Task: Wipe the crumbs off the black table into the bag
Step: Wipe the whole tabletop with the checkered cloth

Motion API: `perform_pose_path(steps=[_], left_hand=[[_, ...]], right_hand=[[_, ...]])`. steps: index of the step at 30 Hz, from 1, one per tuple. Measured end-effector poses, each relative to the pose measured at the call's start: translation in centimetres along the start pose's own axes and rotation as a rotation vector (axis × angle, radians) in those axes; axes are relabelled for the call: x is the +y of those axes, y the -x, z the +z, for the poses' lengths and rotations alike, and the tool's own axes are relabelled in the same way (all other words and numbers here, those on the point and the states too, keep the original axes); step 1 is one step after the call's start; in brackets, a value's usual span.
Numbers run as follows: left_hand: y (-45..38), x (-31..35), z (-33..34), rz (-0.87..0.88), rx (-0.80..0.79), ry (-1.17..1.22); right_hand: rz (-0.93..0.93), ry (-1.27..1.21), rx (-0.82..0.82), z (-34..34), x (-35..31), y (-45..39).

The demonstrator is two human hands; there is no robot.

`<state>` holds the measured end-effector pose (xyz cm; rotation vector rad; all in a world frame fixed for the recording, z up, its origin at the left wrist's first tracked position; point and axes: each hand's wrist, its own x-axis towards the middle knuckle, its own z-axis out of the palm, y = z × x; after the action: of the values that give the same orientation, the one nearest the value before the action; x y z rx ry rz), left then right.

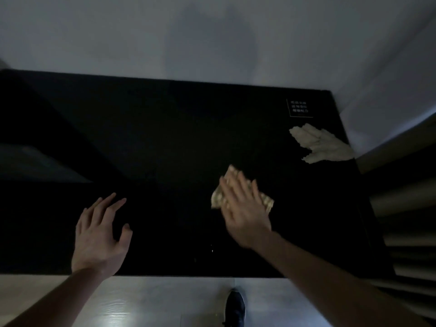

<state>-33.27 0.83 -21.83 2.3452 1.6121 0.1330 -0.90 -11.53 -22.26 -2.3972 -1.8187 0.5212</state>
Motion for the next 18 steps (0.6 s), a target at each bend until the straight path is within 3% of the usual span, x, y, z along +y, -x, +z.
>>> perform_pose_path(steps=[5,8,15,18], left_hand=[[0.0,0.3,-0.3,-0.003,-0.007,0.016],[0.0,0.1,-0.2,-0.007,-0.018,0.016],[-0.2,-0.2,0.0,-0.012,-0.041,0.000],[-0.2,-0.3,0.0,-0.010,-0.038,0.005]], right_hand=[[-0.168,0.024,-0.098,1.3,-1.8,4.8],[-0.108,-0.005,-0.031,0.1,0.1,0.0],[0.248,0.022,0.085,-2.7,-0.1,-16.9],[0.191,0.029,0.071,-2.3,-3.3,-20.1]])
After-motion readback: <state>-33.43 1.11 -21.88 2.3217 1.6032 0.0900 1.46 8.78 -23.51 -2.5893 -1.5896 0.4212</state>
